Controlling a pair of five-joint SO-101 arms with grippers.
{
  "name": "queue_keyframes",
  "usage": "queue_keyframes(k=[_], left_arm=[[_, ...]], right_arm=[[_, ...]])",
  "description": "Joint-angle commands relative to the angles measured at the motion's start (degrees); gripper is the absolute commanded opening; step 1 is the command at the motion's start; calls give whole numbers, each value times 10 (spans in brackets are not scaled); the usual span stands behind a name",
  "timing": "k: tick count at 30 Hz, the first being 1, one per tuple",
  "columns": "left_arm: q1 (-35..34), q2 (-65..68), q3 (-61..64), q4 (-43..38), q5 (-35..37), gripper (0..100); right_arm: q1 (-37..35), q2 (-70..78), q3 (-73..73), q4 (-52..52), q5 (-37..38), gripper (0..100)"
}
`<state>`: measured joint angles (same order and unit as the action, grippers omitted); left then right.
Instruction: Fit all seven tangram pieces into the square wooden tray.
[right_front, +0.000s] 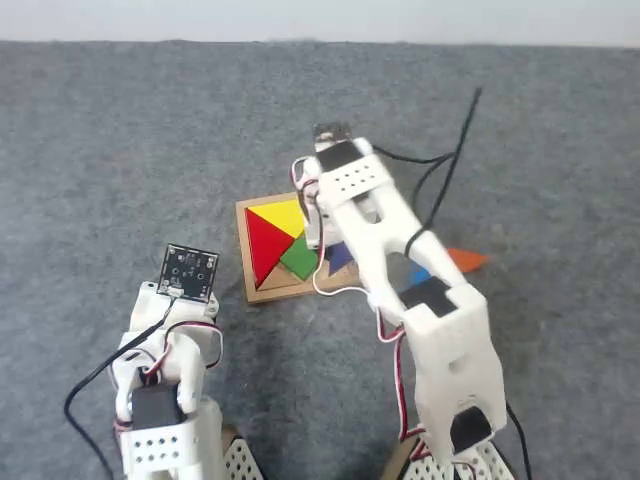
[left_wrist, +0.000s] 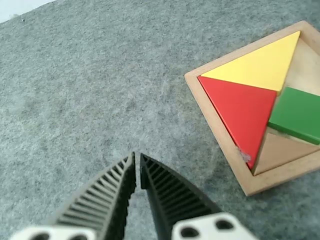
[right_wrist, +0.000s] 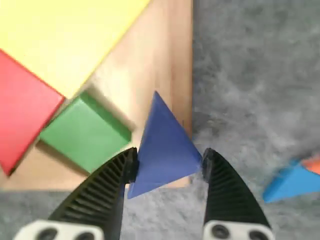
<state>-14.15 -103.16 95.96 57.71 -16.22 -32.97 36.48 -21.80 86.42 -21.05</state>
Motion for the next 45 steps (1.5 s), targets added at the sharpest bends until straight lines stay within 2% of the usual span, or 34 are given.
queue_keyframes(k=[1,8,13,19,21,25,28,35,39,42,45], left_arm=[[-6,-12,-3,-12,-5,14],[-6,-12,-3,-12,-5,14],[-6,-12,-3,-13,-5,14],[-6,-12,-3,-14,-5,14],[-6,-12,-3,-14,-5,14],[-6,-12,-3,-14,-5,14],[-6,-12,-3,-14,-5,14],[-6,-12,-3,-14,-5,14],[-6,-12,-3,-14,-5,14],[-6,-12,-3,-14,-5,14],[-6,-12,-3,-14,-5,14]], right_arm=[[-14,2,-6,-22,-45,111],[-13,12,-6,-53,-92,116],[-14,10,-7,-51,-98,121],[-21,9,-7,-47,-97,306],[-29,7,-7,-46,-93,333],[-46,7,-8,-46,-44,318],[-43,-3,-8,-39,-40,300],[0,-100,-8,-3,-31,291],[27,-168,-8,25,20,277],[65,-212,-6,46,69,226],[112,-227,8,52,122,127]])
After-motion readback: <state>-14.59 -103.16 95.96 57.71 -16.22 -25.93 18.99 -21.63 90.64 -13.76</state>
